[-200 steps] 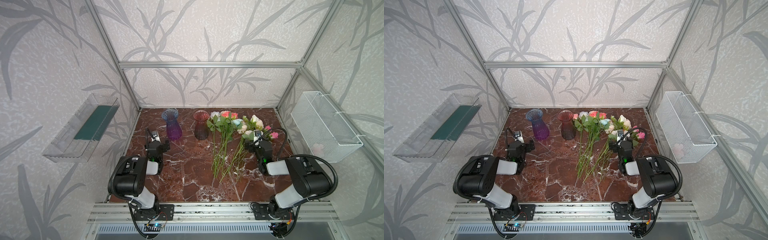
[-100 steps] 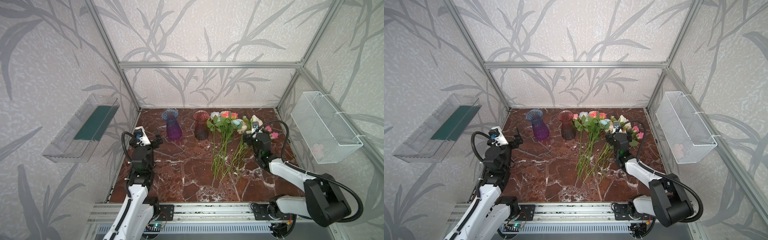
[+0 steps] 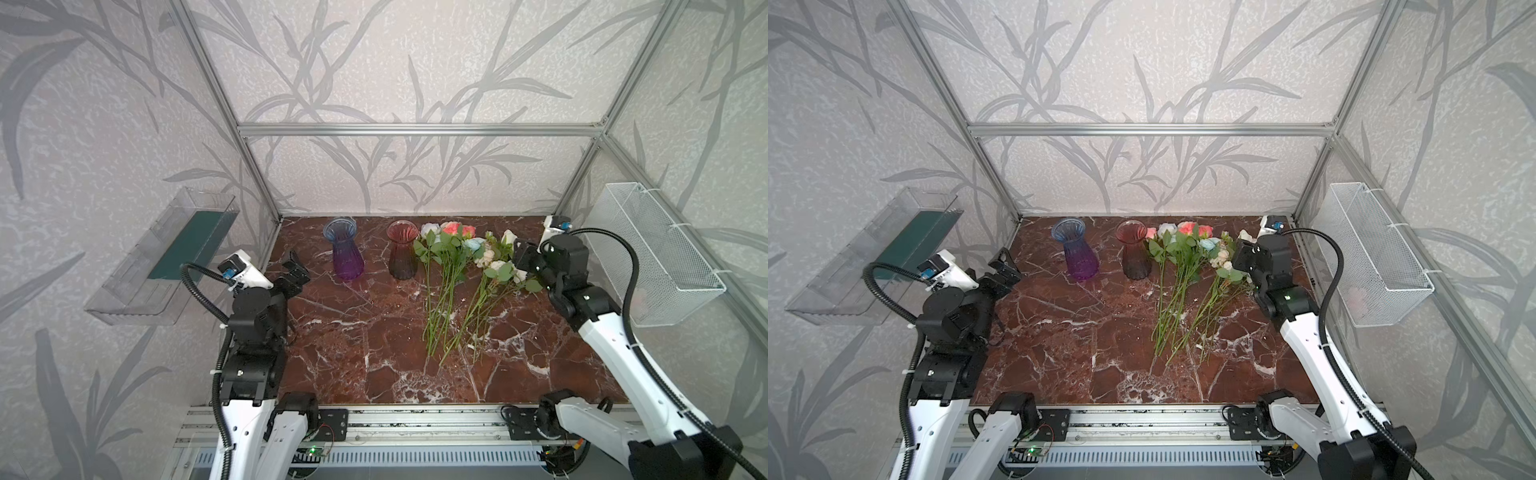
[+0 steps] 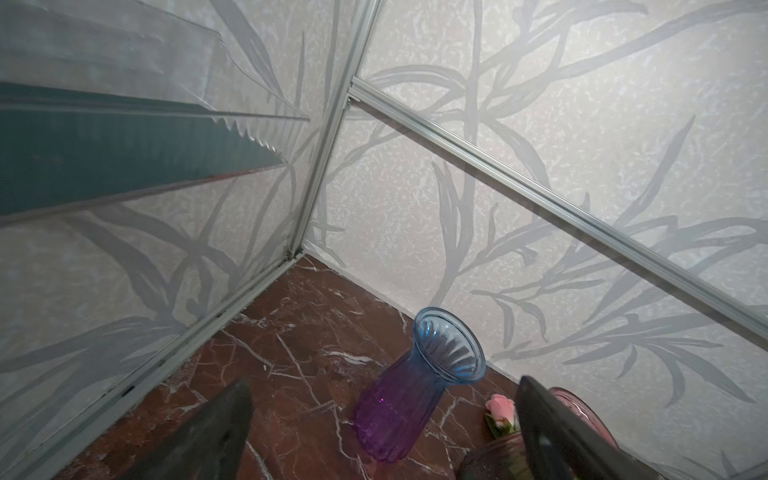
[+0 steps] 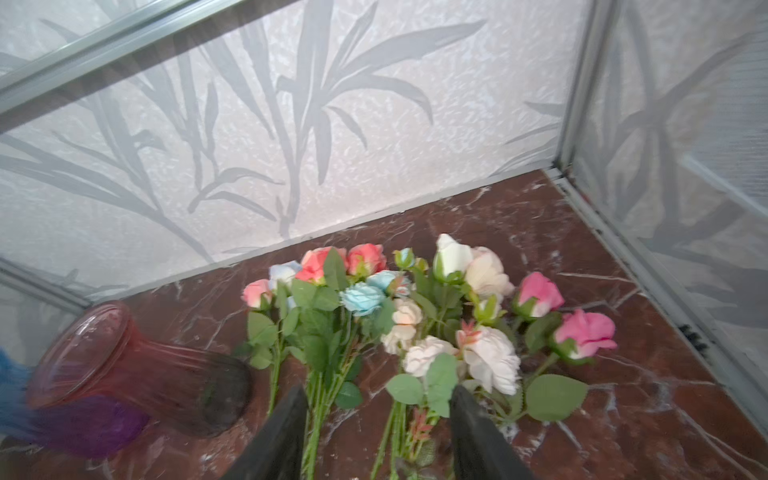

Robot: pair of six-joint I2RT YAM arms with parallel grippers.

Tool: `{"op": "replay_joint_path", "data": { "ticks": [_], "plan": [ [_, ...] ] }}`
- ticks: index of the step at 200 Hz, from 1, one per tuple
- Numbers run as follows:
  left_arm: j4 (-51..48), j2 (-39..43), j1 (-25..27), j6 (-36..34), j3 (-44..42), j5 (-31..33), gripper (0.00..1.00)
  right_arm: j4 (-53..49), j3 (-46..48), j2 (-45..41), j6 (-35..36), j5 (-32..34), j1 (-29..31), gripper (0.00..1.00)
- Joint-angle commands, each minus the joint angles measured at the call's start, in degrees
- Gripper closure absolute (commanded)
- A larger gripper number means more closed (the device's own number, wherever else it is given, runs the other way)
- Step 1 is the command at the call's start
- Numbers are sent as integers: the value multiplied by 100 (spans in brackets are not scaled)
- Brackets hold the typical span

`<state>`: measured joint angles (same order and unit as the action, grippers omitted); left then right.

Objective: Arrange the flowers into the vase
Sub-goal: 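Reach the right gripper to the pink vase while the left gripper advances, then grasp the pink vase rim with the right gripper and slide it nearer the robot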

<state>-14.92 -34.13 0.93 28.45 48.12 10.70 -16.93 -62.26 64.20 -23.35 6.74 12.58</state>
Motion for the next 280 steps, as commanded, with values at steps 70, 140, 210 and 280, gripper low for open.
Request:
{"op": "replay_joint_path", "data": {
  "ticks": [70, 140, 210, 280],
  "plan": [
    [-516, -3411, -36, 596, 2837, -2285, 16, -2267, -3694, 3260, -130, -974, 1294, 47],
    [145, -3944, 29, 850, 2259, -3966, 27, -3631, -6703, 5571, 28, -938, 1973, 45],
    [218, -3905, 21, 826, 2104, -3970, 27, -5083, -9183, 7218, -66, -824, 2068, 50],
    [361, -3780, 19, 894, 1976, -3936, 28, -4643, -9104, 7365, -303, -912, 2064, 67]
  ]
}}
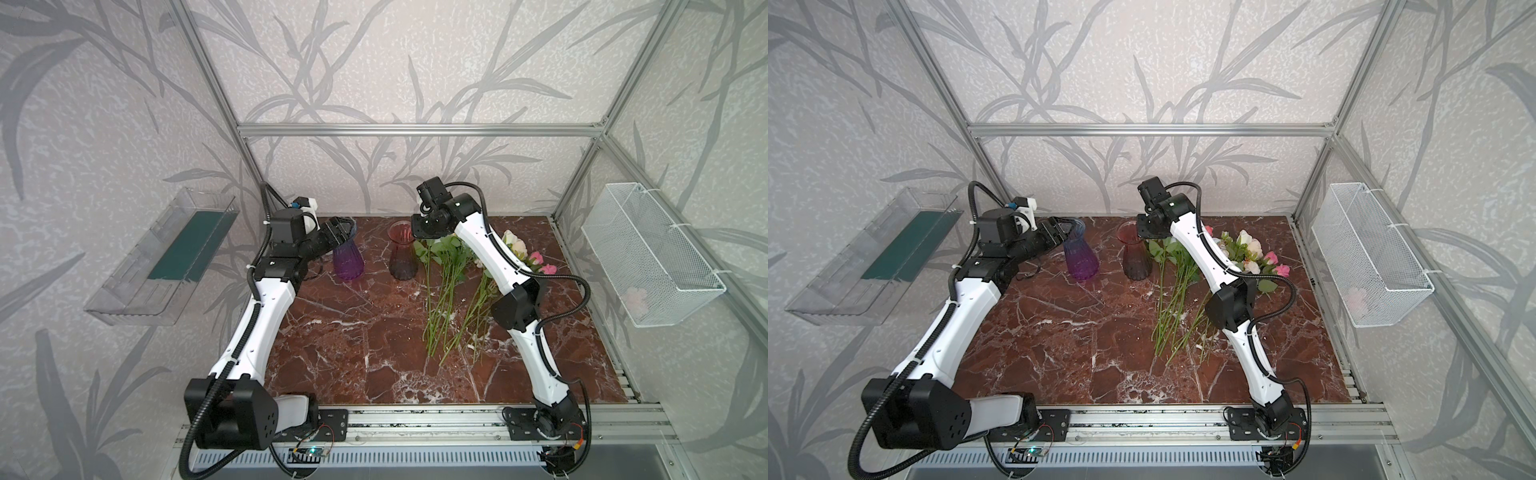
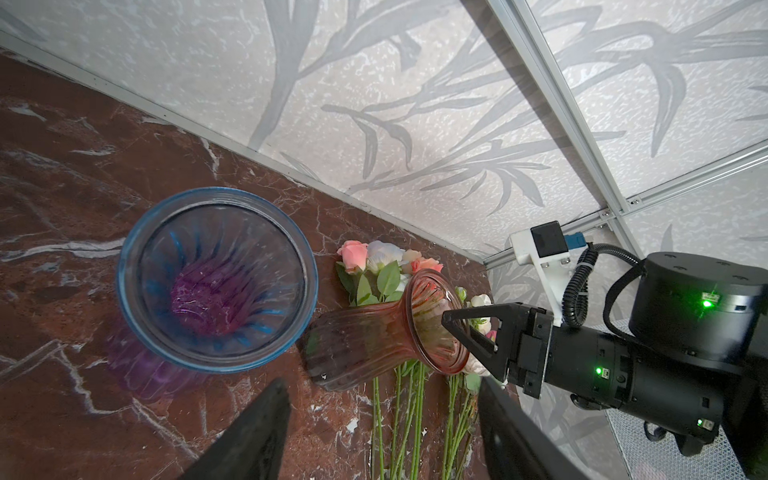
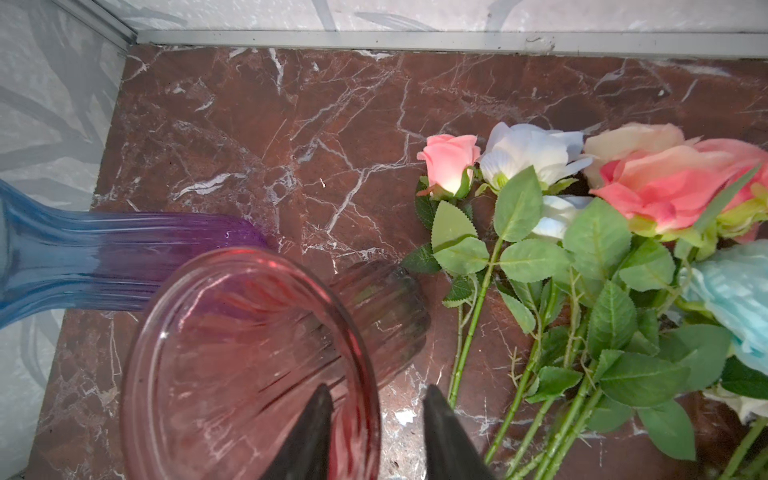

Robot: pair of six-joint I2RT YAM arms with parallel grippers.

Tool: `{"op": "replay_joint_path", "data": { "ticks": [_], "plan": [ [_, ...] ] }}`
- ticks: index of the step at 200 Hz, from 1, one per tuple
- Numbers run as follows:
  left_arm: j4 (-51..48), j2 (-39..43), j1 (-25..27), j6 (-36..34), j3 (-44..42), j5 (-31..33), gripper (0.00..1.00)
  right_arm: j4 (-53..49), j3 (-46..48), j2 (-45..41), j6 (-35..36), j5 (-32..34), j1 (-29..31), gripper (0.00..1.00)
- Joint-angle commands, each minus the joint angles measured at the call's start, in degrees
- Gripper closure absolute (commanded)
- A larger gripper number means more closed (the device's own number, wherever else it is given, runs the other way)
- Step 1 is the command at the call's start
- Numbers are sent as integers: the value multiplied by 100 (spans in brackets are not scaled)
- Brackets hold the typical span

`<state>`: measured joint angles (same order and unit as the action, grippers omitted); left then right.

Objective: Arrange the flowers into the vase
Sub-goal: 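Grasp the pink vase rim with the right gripper and slide it nearer the robot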

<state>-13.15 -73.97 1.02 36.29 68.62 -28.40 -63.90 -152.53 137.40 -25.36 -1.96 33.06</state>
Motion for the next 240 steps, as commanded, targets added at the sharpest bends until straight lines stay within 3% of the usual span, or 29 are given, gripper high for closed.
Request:
{"op": "replay_joint_path", "data": {
  "ticks": [1, 35, 63, 93, 240],
  "plan": [
    [191, 210, 11, 112, -80, -30, 28, 58, -76, 47, -101, -46, 16, 67],
    [253, 239, 3, 170, -121, -51, 28, 79, -115, 155, -226, -176, -10, 76],
    [260, 271, -22, 141, -134, -32, 28, 114, -115, 149, -389, -520, -30, 93],
    [67, 219, -29, 89, -43, 1, 30, 151, -75, 54, -280, -706, -35, 100],
    [-56, -71, -15, 130, 125, -451, 38, -43, 667, -977, 193, -1712, 206, 100]
  ]
}}
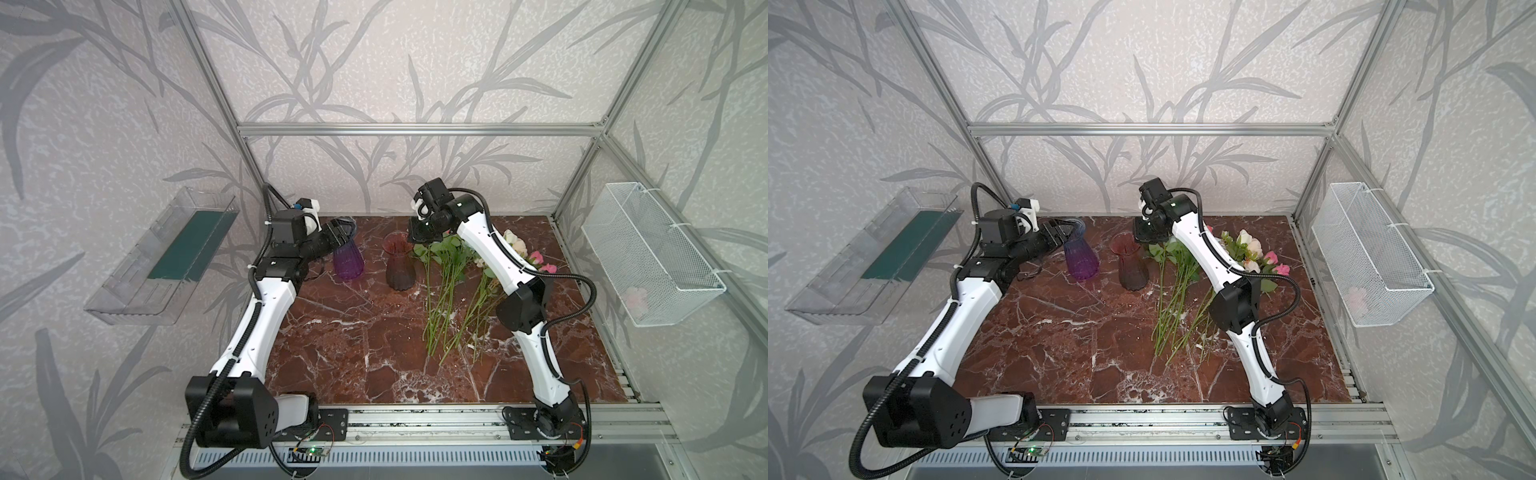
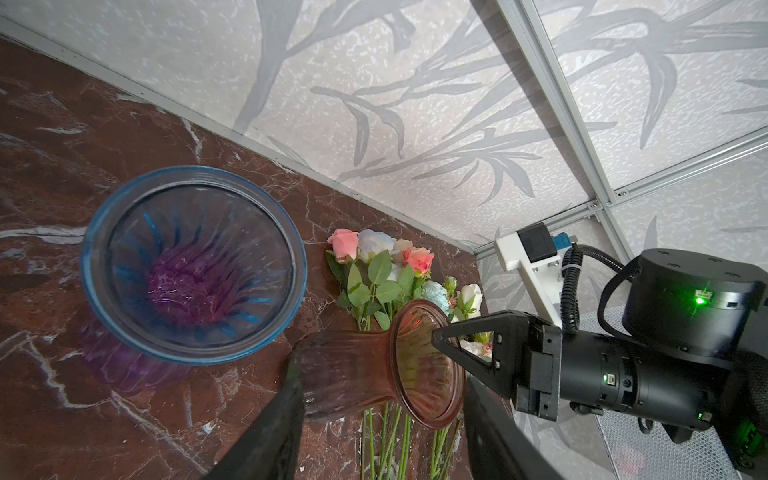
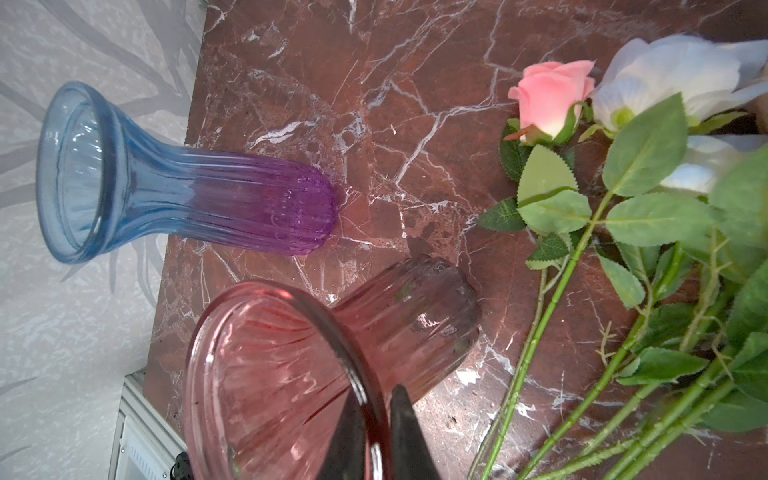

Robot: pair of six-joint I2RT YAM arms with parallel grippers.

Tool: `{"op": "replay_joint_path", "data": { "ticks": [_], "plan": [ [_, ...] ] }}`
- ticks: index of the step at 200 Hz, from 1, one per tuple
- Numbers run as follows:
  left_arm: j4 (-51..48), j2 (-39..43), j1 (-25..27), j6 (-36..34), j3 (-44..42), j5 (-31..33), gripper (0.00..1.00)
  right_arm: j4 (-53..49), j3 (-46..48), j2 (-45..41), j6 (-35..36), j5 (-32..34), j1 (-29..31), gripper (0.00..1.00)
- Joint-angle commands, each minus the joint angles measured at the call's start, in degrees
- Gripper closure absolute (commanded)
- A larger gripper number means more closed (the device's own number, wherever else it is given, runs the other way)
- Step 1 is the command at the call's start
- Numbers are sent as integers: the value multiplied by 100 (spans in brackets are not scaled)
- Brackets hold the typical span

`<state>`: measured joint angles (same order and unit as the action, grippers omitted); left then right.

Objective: Arrange the flowers into the vase
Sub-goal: 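Grasp the pink vase rim with the right gripper and slide it nearer the robot, then release the pink vase and grasp a white rose stem with the right gripper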

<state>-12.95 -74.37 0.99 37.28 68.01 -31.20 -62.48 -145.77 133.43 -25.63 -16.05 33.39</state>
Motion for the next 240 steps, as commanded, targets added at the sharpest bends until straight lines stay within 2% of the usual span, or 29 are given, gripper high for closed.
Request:
{"op": "replay_joint_path", "data": {
  "ticks": [1, 26, 71, 85, 172, 189, 196, 218, 240],
  "plan": [
    [-76, -28, -12, 33, 186, -173, 39, -199, -6, -584, 231, -311, 175, 100],
    [-28, -16, -12, 97, 189, -259, 39, -374, 546, -946, 405, -323, 393, 100],
    [78, 59, 87, 175, 160, -385, 39, 397, 2507, -2036, 276, -412, 613, 100],
    [129, 89, 144, 183, 136, -386, 39, 644, 2972, -2251, 184, -622, 618, 100],
    [370, 80, 401, 197, 29, -477, 38, 1770, 4416, -2874, -157, -719, 775, 100],
    [402, 77, 445, 179, 28, -502, 37, 1703, 4458, -2946, -57, -637, 809, 92],
    [407, 77, 458, 175, 28, -518, 37, 1711, 4478, -2995, -48, -601, 810, 86],
    [431, 124, 456, 153, 11, -505, 35, 1643, 4382, -3072, -35, -610, 814, 81],
    [486, 151, 472, 130, -2, -559, 33, 1577, 4294, -3189, 9, -479, 820, 70]
  ]
}}
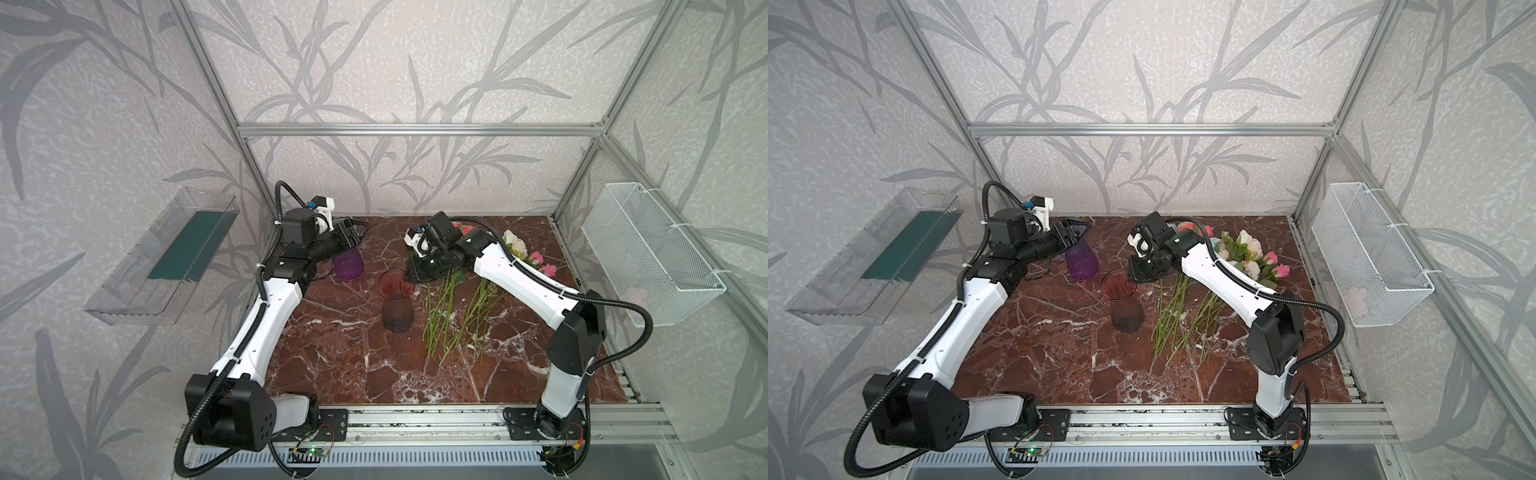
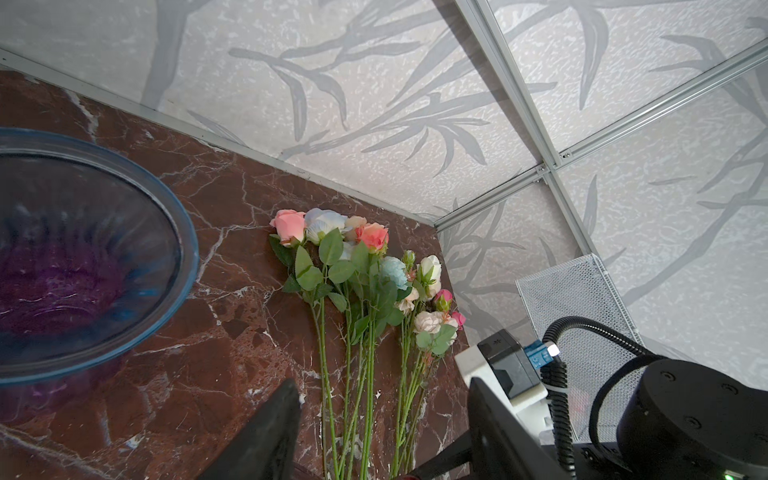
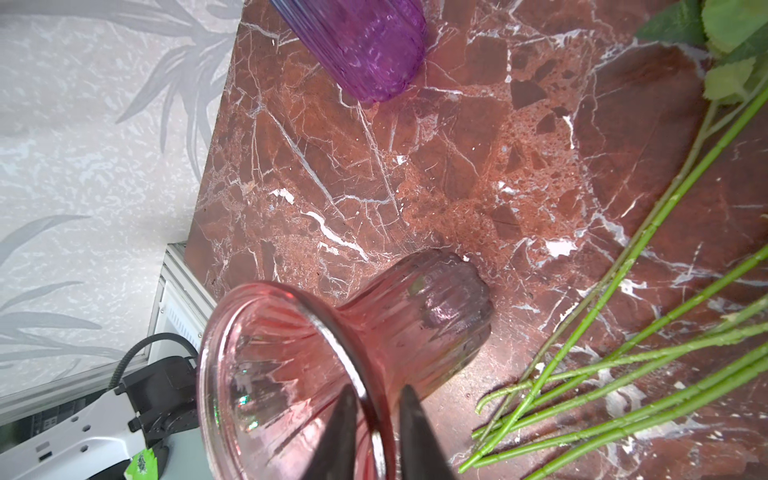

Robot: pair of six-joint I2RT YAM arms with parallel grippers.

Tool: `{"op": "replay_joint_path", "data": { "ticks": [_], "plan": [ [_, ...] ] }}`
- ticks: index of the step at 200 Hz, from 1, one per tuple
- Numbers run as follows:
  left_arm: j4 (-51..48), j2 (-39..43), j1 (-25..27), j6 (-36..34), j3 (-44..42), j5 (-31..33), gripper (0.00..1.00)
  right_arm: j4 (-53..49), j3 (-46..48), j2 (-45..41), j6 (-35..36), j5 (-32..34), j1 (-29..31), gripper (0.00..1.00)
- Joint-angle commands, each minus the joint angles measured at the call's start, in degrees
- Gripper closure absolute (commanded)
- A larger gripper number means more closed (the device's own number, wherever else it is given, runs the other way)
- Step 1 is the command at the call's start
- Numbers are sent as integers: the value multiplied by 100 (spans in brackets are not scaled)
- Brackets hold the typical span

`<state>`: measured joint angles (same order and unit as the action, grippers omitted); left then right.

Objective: Arrange the flowers into the vase
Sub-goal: 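Release the pink vase and grasp a white rose stem with the right gripper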

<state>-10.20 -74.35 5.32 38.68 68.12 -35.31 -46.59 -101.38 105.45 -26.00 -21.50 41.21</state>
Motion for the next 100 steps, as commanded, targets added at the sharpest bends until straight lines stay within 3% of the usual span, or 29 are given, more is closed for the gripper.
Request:
{"op": "replay_joint_path", "data": {
  "ticks": [1, 23, 62, 100],
  "plan": [
    [211, 153, 35, -9, -16, -150, 33, -15, -145, -397, 49, 75, 37, 69],
    [285, 199, 35, -9, -44, -172, 31, 1, -145, -601, 105, 238, 27, 61],
    [536, 272, 40, 67, -162, -213, 31, 379, 60, -1336, 246, 507, -174, 59],
    [677, 292, 99, 105, -229, -222, 31, 1622, 1359, -2287, 151, 925, -783, 53]
  ]
}}
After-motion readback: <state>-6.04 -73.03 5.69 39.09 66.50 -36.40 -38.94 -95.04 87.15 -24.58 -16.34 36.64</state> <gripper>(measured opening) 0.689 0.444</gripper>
